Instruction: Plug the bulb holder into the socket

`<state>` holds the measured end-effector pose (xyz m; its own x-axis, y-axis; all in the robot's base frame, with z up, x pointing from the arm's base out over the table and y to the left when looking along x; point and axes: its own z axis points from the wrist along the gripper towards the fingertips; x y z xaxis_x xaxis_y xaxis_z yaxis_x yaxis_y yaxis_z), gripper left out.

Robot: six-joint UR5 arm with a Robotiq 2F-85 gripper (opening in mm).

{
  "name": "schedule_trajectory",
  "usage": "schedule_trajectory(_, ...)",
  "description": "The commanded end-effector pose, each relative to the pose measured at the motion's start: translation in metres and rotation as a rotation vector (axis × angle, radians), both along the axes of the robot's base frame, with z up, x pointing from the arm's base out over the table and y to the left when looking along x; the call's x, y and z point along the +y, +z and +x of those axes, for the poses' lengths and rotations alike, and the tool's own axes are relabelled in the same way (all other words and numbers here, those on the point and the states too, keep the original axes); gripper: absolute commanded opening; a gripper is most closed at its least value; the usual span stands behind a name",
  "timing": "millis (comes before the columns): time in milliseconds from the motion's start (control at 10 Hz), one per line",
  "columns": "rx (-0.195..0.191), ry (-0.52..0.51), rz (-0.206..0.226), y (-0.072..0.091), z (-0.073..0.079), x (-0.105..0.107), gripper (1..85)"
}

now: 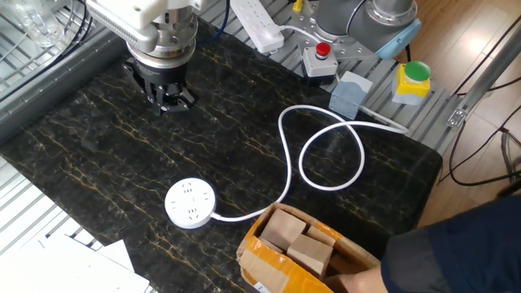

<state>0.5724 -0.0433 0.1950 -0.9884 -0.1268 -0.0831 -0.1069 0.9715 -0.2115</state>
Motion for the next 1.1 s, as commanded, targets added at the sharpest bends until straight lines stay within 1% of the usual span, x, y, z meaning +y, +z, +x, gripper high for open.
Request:
schedule_trajectory(0, -0.002, -0.004, 0.014, 0.0, 0.0, 0.003, 1.3)
schedule_trajectory(200, -0.004, -0.012, 0.021, 0.0, 0.0, 0.004, 1.3)
schedule_trajectory(400, -0.022, -0.102, 0.128, -0.007, 0.0, 0.033, 1.3)
schedule_trajectory(500, -0.023, -0.137, 0.148, -0.008, -0.002, 0.042, 1.3)
schedule_trajectory(600, -0.026, -0.202, 0.198, -0.01, -0.003, 0.061, 1.3)
schedule_trajectory(700, -0.036, -0.242, 0.204, -0.012, -0.003, 0.07, 1.3)
schedule_trajectory(900, -0.036, -0.298, 0.265, -0.014, -0.002, 0.091, 1.3)
schedule_trajectory(1000, -0.037, -0.296, 0.259, -0.014, -0.002, 0.089, 1.3)
